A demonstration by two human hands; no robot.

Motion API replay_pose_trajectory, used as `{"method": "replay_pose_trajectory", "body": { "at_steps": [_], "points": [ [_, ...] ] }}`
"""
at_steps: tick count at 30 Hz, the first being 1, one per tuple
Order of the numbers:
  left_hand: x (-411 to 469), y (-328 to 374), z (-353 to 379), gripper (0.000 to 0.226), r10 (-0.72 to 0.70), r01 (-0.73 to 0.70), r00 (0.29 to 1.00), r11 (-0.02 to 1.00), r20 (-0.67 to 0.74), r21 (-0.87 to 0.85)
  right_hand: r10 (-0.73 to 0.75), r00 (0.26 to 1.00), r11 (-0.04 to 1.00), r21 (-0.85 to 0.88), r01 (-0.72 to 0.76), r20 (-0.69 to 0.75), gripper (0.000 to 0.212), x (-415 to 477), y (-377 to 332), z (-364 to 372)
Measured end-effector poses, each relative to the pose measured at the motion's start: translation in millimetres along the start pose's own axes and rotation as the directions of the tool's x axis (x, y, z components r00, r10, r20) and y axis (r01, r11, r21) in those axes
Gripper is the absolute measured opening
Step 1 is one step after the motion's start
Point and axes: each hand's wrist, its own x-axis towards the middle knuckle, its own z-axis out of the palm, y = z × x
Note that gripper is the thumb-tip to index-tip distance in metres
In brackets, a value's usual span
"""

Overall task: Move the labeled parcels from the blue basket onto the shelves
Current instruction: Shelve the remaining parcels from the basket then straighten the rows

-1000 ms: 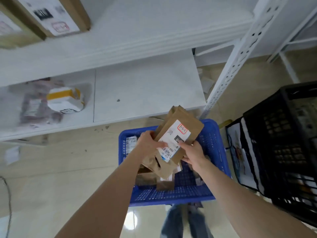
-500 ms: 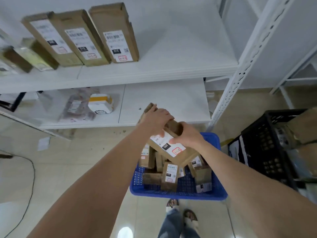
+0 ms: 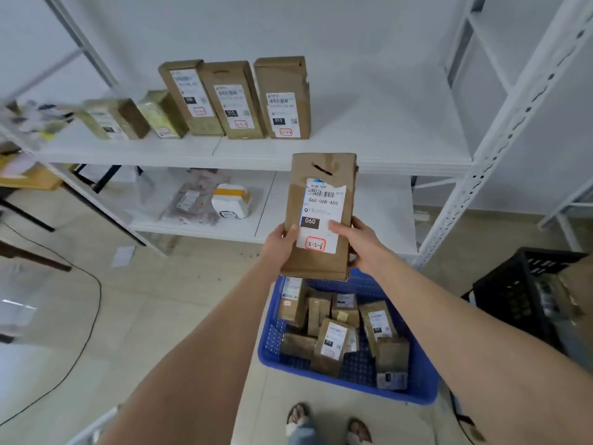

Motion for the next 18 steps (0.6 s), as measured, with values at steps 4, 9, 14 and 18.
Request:
{"method": "replay_pose_trajectory", "body": {
  "at_steps": [4, 9, 14, 18],
  "points": [
    [-0.8, 6.4, -22.8, 0.021, 0.067, -0.067, 0.997, 0.998, -0.031, -0.005, -0.011, 1.000, 1.000, -0.003, 0.011, 0.014, 0.035, -5.1, -9.0, 20.9],
    [7.6, 11.1, -55.3, 0.030, 0.080, -0.079, 0.995, 0.997, -0.060, 0.022, -0.076, 0.997, 0.997, -0.011, 0.076, 0.002, 0.042, -5.9, -20.5, 56.3],
    [26.8, 17.5, -106.4, 0.032, 0.111, -0.109, 0.992, 0.994, -0.052, 0.030, -0.144, 0.989, 0.989, -0.036, 0.143, -0.034, 0.040, 0.2, -33.5, 111.5],
    [53.8, 24.3, -162.1, 0.017, 0.157, -0.155, 0.987, 0.986, -0.025, 0.064, -0.191, 0.978, 0.981, 0.001, 0.191, -0.079, 0.030, 7.5, -42.3, 171.7]
  ]
}}
